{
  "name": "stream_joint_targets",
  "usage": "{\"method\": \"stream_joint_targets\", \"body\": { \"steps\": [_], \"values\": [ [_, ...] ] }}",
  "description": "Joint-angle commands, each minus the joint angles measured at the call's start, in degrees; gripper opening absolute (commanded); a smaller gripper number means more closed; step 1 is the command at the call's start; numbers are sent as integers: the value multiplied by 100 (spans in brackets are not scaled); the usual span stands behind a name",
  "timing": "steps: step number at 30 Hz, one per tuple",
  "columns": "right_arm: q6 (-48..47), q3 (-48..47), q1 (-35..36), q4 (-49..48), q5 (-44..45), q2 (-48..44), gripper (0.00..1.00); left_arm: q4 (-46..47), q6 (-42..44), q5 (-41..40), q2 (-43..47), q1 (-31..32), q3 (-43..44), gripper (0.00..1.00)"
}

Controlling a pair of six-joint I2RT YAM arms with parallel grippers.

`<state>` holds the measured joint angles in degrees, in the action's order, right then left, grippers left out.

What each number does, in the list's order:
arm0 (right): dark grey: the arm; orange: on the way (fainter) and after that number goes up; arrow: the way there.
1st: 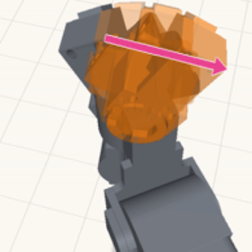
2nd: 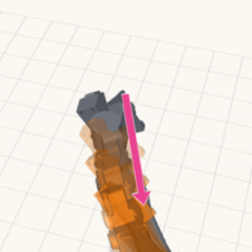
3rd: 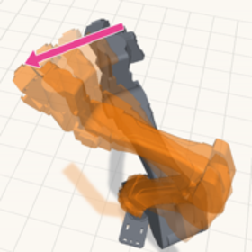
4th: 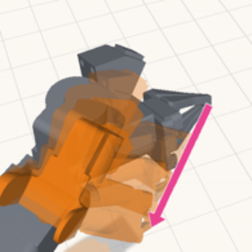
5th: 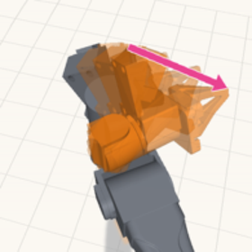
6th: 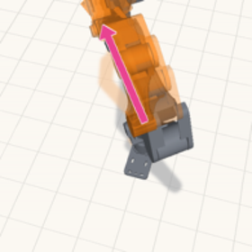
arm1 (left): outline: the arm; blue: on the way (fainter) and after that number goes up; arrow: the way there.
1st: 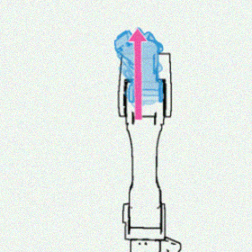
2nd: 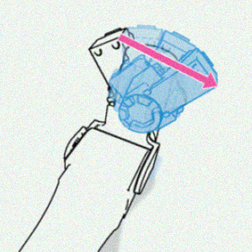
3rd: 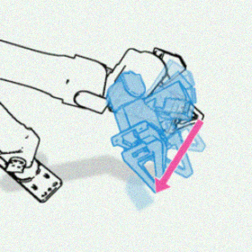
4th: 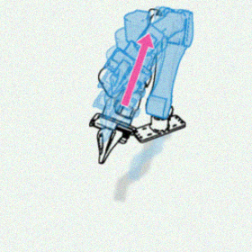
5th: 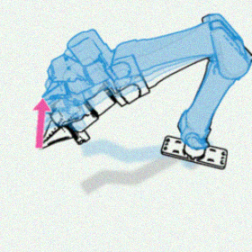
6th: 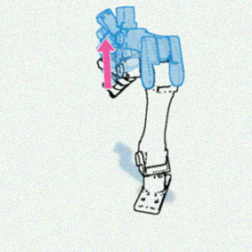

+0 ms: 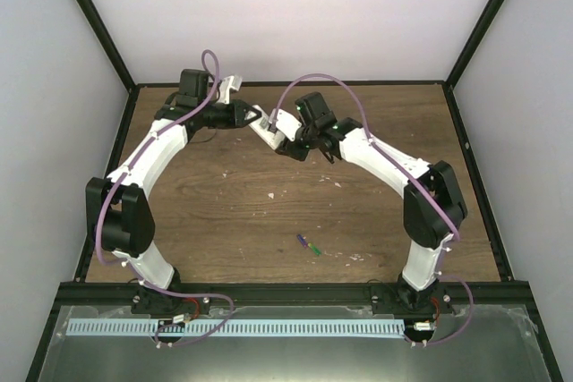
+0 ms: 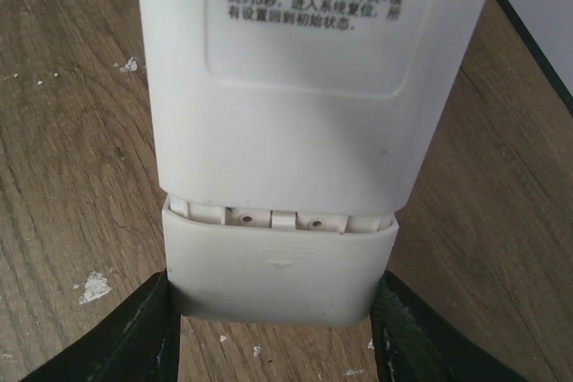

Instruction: Load the batteries into the remote control

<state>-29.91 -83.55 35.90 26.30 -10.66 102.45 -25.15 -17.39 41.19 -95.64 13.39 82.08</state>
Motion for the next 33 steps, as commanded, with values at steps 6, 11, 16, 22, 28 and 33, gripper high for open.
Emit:
{"method": "stream_joint_targets", "body": {
  "steps": [6, 11, 16, 22, 28, 33],
  "values": [
    [37, -194, -48, 1164, 129, 237, 39, 542, 125, -534, 134, -193, 140, 0],
    [79, 12, -48, 1144, 217, 205, 39, 512, 137, -637, 158, -201, 215, 0],
    [140, 257, -48, 1031, 273, 148, 39, 527, 35, -553, 120, -235, 331, 0],
    [164, 521, -48, 906, 301, 143, 40, 616, -90, -432, 139, -280, 412, 0],
    [135, 608, -48, 875, 325, 157, 40, 599, -132, -400, 165, -332, 510, 0],
    [139, 643, -48, 881, 415, 140, 41, 600, -139, -467, 218, -396, 537, 0]
  ]
}}
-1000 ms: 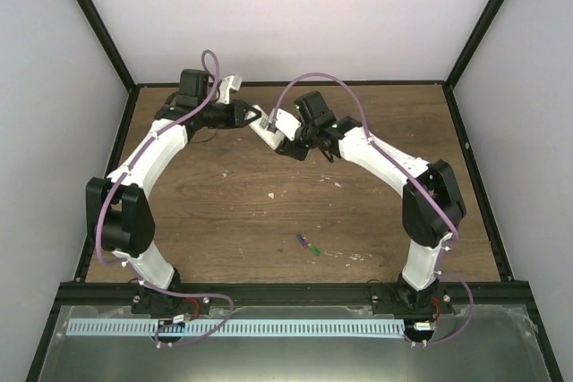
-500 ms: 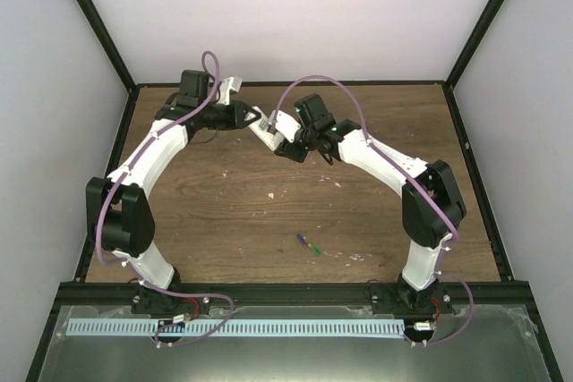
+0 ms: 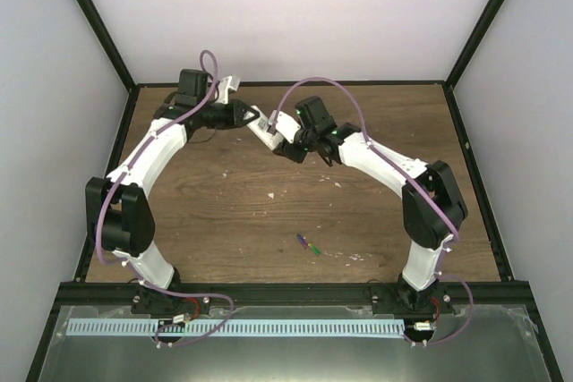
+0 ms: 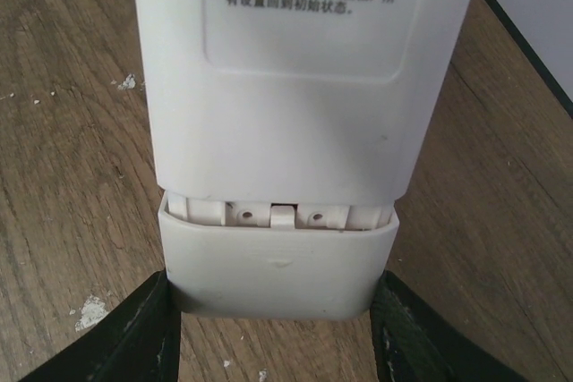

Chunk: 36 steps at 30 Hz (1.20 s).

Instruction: Load the batteries into the remote control

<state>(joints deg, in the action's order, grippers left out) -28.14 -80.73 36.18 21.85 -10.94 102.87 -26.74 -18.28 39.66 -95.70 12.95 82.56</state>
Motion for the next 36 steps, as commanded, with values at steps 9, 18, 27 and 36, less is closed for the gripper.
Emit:
{"method": "stream_joint_targets", "body": {
  "steps": [9, 18, 27, 36],
  "values": [
    [-89, 345, -76, 1404, 531, -14, 42, 571, 189, -368, 195, -454, 574, 0],
    [-74, 166, -76, 1587, 643, 43, 42, 627, 267, -268, 236, -473, 423, 0],
    [544, 749, -154, 1455, 834, -294, 42, 672, 375, 320, 333, -548, 78, 0],
    [1758, 1444, -504, 1187, 978, -452, 43, 529, 517, 1152, 832, -548, -1087, 0]
  ]
}}
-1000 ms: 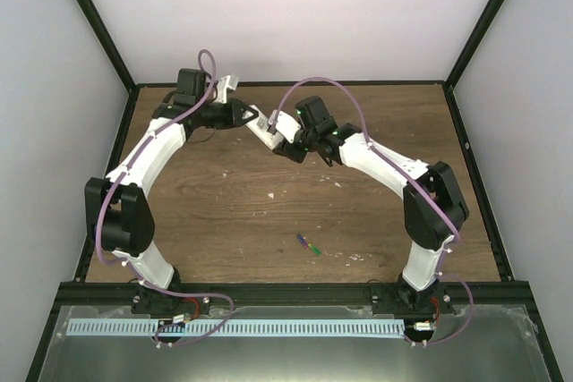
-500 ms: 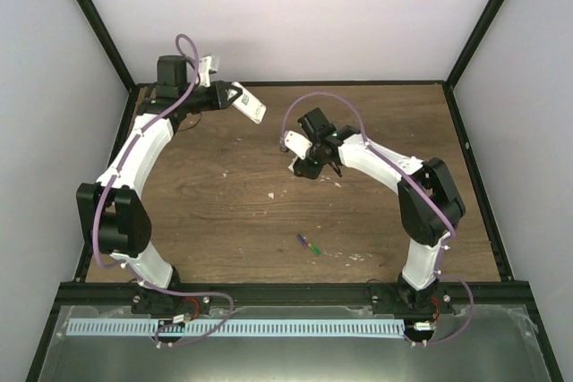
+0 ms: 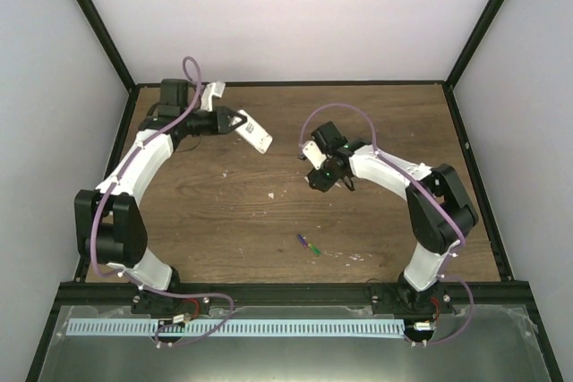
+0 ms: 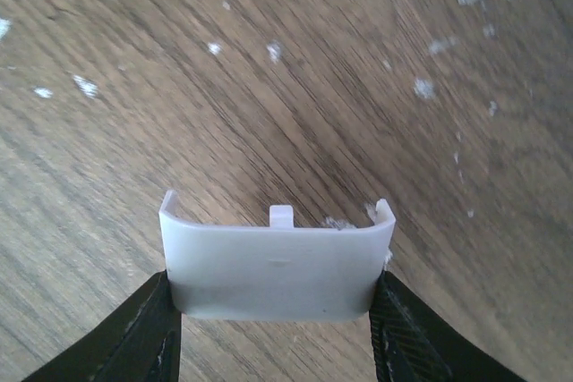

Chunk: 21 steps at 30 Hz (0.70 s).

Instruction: Load the batteries into the remote control

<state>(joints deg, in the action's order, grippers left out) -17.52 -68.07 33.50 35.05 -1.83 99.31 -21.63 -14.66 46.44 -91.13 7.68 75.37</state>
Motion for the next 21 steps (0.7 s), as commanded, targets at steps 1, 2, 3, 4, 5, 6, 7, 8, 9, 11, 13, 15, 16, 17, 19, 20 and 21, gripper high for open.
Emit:
{"method": "stream_joint_targets", "body": {
  "steps": [1, 2, 3, 4, 5, 6, 7, 8, 9, 11, 13, 15, 16, 17, 19, 20, 21],
  "values": [
    [798, 230, -291, -147, 68, -74, 43, -7, 159, 520, 453, -18, -491, 0],
    [905, 285, -355, -169, 56, -56, 43, -26, 165, 581, 520, -15, -600, 0],
    [995, 320, -414, -186, 58, -34, 43, -52, 165, 653, 574, -13, -745, 0],
    [1095, 353, -472, -196, 71, -8, 43, -71, 165, 710, 639, 0, -848, 0],
    [1193, 370, -527, -194, 94, 31, 43, -84, 169, 741, 701, 23, -954, 0],
    [1309, 371, -576, -167, 132, 87, 43, -86, 173, 775, 762, 45, -1062, 0],
    [1388, 373, -629, -139, 165, 133, 43, -93, 173, 805, 813, 79, -1149, 0],
    [1448, 374, -666, -108, 173, 185, 43, -107, 178, 840, 858, 114, -1243, 0],
    [1499, 362, -698, -85, 181, 238, 43, -154, 205, 869, 893, 154, -1304, 0],
    [1577, 373, -740, -62, 206, 306, 43, -272, 302, 930, 948, 215, -1397, 0],
    [1661, 373, -777, -44, 242, 379, 44, -349, 337, 952, 1001, 269, -1474, 0],
    [1688, 381, -815, -20, 236, 457, 45, -351, 343, 983, 1050, 313, -1555, 0],
    [1686, 394, -818, -26, 250, 480, 46, -351, 354, 982, 1065, 327, -1583, 0],
    [1678, 414, -826, -40, 257, 491, 46, -358, 361, 986, 1071, 343, -1601, 0],
    [1680, 439, -827, -33, 271, 513, 48, -392, 392, 982, 1075, 370, -1626, 0],
    [1674, 450, -831, -29, 270, 518, 49, -394, 408, 979, 1079, 380, -1635, 0],
    [1676, 457, -828, -18, 293, 507, 51, -390, 411, 979, 1083, 379, -1644, 0]
  ]
}}
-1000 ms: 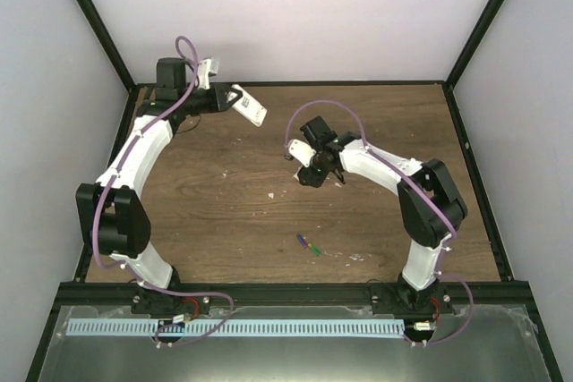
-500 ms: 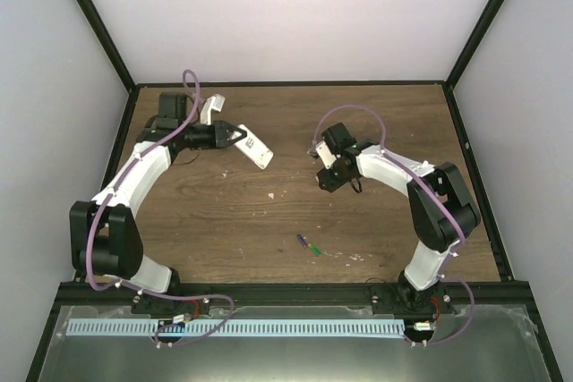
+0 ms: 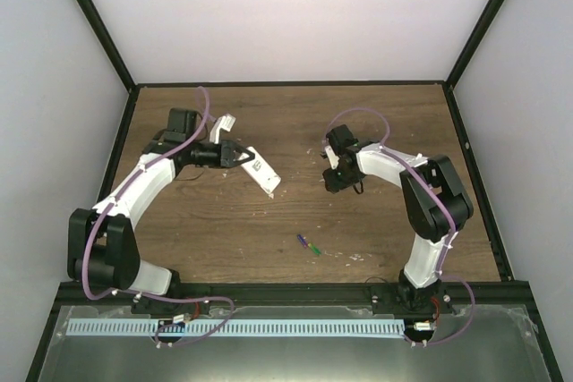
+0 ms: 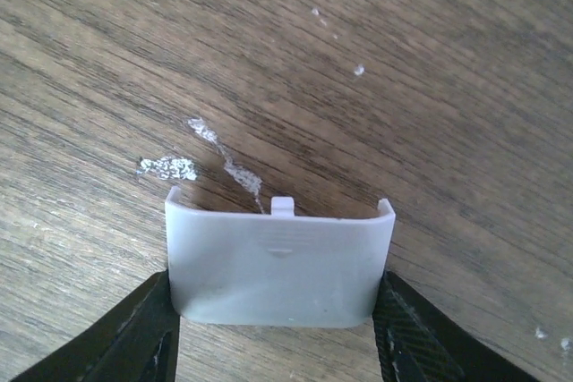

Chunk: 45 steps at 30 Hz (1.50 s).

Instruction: Load the batteries into the remote control

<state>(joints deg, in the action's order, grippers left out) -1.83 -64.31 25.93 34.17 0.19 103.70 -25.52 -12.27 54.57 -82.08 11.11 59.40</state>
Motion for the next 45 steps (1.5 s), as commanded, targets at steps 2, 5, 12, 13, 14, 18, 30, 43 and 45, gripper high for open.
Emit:
{"method": "stream_joint_targets", "body": {
  "steps": [2, 5, 12, 13, 14, 18, 30, 43, 45],
  "values": [
    [113, 86, -71, 74, 130, 12, 55, 24, 172, 169, 190, 52, -57, 0],
    [71, 84, -71, 79, 118, -148, 59, 54, 180, 153, 198, 55, -43, 0],
    [-61, 76, -56, 204, 180, -597, 64, 401, -17, 183, 103, 53, -98, 0],
    [-73, 50, -49, 253, 164, -656, 63, 480, -76, 186, 105, 52, -143, 0],
    [-78, 24, -26, 309, 150, -709, 63, 576, -146, 184, 105, 48, -200, 0],
    [-1, -81, 227, 488, 148, -955, 61, 1139, -638, 41, 237, -31, -583, 0],
    [682, 19, 1515, 658, -306, -942, 46, 3042, -2620, -633, 1273, -426, -2220, 0],
    [1162, 174, 2447, 751, -816, -757, 40, 3343, -3846, -1470, 3302, -426, -3738, 0],
    [1219, 226, 2577, 772, -872, -712, 40, 3232, -3930, -1566, 3583, -426, -3851, 0]
  ]
}}
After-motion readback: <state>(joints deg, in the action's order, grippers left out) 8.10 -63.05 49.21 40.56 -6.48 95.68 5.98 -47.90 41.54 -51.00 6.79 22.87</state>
